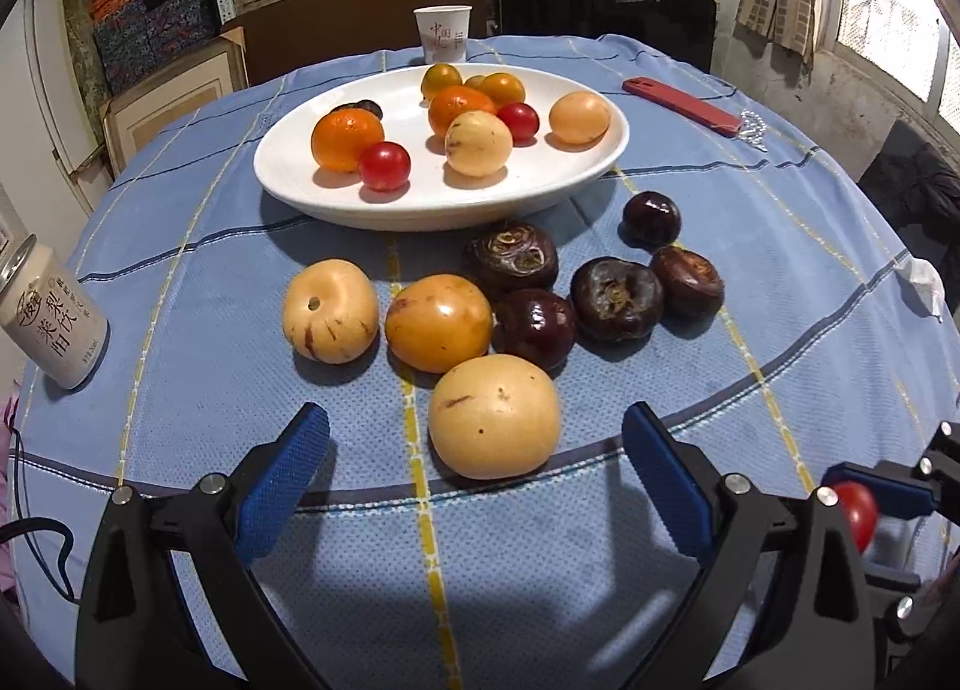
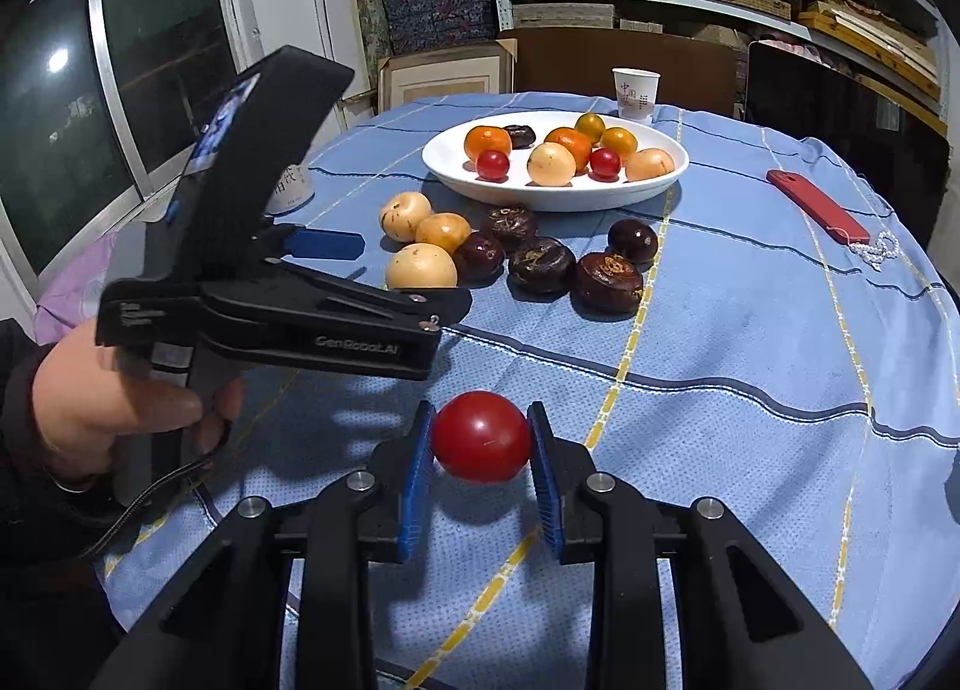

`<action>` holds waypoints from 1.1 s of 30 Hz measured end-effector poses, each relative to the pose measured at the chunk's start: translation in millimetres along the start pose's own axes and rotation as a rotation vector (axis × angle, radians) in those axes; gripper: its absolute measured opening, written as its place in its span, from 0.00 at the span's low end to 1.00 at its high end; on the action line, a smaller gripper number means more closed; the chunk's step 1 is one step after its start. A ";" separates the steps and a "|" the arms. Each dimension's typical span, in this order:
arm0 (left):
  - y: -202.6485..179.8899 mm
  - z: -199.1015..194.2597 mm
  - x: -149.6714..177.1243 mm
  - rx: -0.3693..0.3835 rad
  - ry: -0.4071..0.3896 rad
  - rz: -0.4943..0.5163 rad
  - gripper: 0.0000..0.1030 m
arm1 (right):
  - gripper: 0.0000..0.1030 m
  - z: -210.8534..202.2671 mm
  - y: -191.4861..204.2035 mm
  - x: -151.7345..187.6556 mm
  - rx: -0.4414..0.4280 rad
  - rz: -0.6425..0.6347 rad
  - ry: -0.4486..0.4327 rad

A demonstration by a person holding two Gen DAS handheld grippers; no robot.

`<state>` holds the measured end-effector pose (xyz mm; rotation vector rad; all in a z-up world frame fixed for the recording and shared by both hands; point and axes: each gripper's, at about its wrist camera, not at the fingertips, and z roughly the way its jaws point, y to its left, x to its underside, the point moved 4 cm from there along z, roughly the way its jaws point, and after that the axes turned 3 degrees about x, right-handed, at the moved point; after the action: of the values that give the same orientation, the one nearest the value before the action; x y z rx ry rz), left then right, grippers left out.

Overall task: Organize fruits
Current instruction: 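Grasp the large pale round fruit with the left tool while the right tool holds the tomato, then carry the tomato and pale fruit over the plate and open both tools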

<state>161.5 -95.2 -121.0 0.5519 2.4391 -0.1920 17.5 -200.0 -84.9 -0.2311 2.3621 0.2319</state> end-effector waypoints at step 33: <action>33.6 -144.9 -58.7 0.027 -0.252 0.012 0.41 | 0.30 -60.6 -56.7 -116.4 0.141 0.029 -0.222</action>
<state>139.2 -46.7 29.7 0.5203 2.1909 -0.2729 73.3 -257.4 33.5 -0.0983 2.1512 0.0979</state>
